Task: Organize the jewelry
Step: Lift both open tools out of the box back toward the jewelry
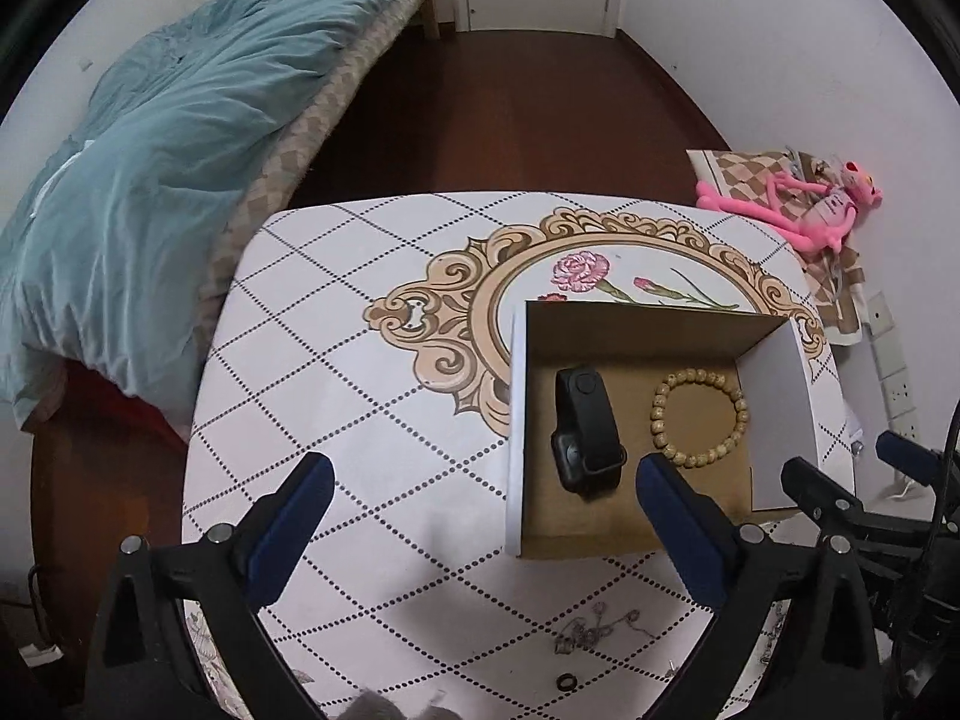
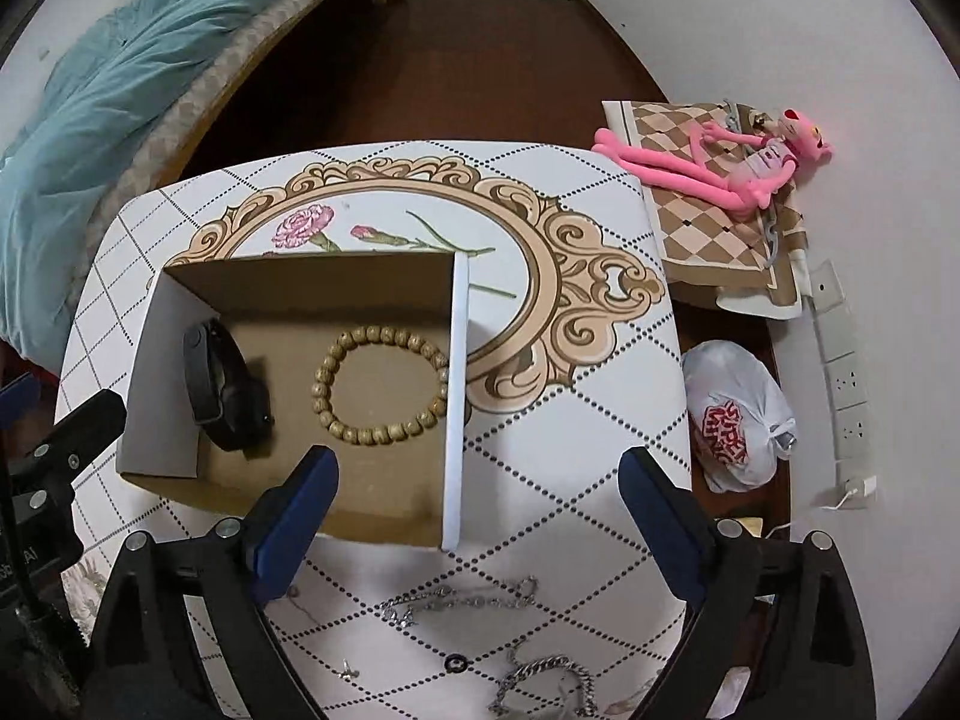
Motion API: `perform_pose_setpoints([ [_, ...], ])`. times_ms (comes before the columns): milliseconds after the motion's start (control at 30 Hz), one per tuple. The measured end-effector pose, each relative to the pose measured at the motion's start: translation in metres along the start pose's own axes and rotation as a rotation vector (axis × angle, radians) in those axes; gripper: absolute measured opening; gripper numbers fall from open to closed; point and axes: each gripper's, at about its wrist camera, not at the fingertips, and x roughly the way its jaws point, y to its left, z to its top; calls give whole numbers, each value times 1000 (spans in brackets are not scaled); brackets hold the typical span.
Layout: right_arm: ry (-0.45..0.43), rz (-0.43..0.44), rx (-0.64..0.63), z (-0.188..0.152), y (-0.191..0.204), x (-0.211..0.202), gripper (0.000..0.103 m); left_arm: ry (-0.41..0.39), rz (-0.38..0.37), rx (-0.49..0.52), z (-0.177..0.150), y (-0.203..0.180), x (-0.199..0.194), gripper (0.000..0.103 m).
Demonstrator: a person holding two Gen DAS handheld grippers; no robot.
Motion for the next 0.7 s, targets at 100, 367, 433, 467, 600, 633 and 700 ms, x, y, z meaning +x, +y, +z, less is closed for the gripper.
perform_pose_setpoints([
  [100, -14, -3, 1, -4, 3, -6, 96, -25, 14, -9, -3, 2, -11, 103],
  [367, -120, -17, 4, -21, 3, -57, 96, -105, 31, -10, -19, 4, -55, 103],
  [433, -153, -24, 10, -28, 1, -74, 96, -127, 38, -14, -24, 5, -67, 103],
  [467, -170, -28, 10, -32, 1, -83, 96, -140, 39, -15, -27, 5, -75, 103],
  [600, -215, -36, 16, -43, -3, -113, 96, -173, 35, -19, -35, 6, -99, 103],
  [633, -226, -36, 19, -47, -3, -121, 96, -185, 35, -19, -38, 6, -107, 103],
  [700, -245, -30, 25, -53, -4, -134, 96, -205, 28, -19, -42, 6, -120, 103],
])
